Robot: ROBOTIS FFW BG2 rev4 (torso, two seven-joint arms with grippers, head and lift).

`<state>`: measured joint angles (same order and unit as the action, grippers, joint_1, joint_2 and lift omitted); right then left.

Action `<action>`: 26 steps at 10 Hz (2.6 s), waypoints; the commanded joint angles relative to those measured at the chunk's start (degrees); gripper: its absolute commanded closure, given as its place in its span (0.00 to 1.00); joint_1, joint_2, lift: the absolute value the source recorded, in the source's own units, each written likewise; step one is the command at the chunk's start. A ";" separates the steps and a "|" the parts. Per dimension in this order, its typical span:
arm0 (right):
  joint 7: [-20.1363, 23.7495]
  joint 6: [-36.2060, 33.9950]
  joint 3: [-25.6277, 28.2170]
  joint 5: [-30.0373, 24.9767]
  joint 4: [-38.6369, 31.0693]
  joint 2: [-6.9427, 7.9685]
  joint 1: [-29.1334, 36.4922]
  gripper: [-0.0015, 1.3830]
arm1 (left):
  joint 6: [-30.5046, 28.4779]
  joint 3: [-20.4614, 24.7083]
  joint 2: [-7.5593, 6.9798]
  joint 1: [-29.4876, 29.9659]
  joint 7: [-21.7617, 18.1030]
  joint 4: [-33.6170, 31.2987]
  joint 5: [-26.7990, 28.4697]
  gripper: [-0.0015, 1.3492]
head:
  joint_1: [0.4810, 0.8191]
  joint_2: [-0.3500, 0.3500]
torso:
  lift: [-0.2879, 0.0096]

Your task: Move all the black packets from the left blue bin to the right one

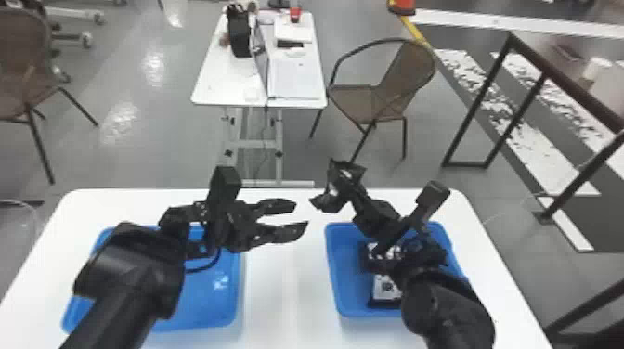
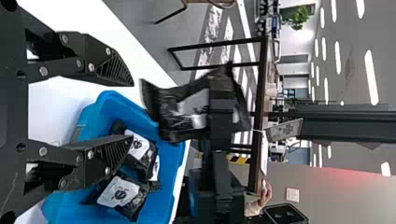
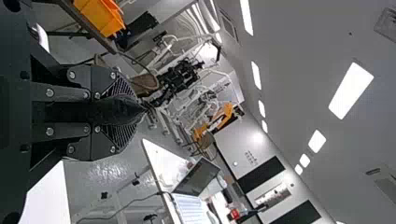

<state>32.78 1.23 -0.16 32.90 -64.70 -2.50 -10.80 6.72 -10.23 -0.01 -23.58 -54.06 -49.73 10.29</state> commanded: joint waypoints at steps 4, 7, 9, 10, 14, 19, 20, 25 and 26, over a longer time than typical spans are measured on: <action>0.01 -4.04 5.96 -0.03 1.60 -3.74 4.64 0.93 | -6.63 14.89 -0.87 13.74 1.50 -18.83 -1.41 0.00 | 0.63 0.28 | 0.97; 0.09 -8.35 7.11 -1.53 4.50 -5.05 6.31 0.93 | -8.66 24.21 -0.96 19.37 1.77 -28.93 -3.70 0.00 | 0.63 0.35 | 0.97; 0.01 -8.26 8.86 -4.34 7.93 -5.05 5.08 0.56 | -7.34 27.55 -0.96 20.25 1.85 -31.22 -4.67 0.00 | 0.63 0.42 | 0.97; 0.01 -7.38 11.50 -9.08 5.99 -4.70 5.35 0.27 | -6.46 28.16 -0.96 20.60 1.85 -31.39 -5.11 0.00 | 0.63 0.44 | 0.97; -0.43 -2.28 19.15 -20.95 -13.17 -0.04 16.69 0.06 | -5.14 31.33 0.16 26.31 3.87 -37.02 -6.16 0.00 | 0.63 0.39 | 0.97; -5.44 11.43 21.70 -25.26 -28.72 2.56 34.00 0.06 | 2.42 30.27 0.16 41.43 17.59 -47.39 -7.39 0.00 | 0.63 0.43 | 0.97; -6.94 12.04 21.78 -25.34 -30.39 2.56 36.55 0.06 | 4.88 28.95 0.16 43.89 19.78 -48.09 -7.65 0.00 | 0.63 0.42 | 0.97; -8.08 12.13 21.61 -24.03 -33.73 2.56 42.09 0.06 | 6.11 22.18 0.16 48.46 25.85 -48.45 -11.52 0.32 | 0.63 0.31 | 0.97; -8.08 12.04 21.61 -23.85 -33.73 2.56 42.09 0.06 | 5.23 21.57 0.16 48.28 25.85 -48.45 -11.78 0.33 | 0.63 0.29 | 0.97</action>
<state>24.69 13.34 21.44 8.96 -98.45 0.00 31.28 12.44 11.74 0.00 24.77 -28.17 -98.17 -1.35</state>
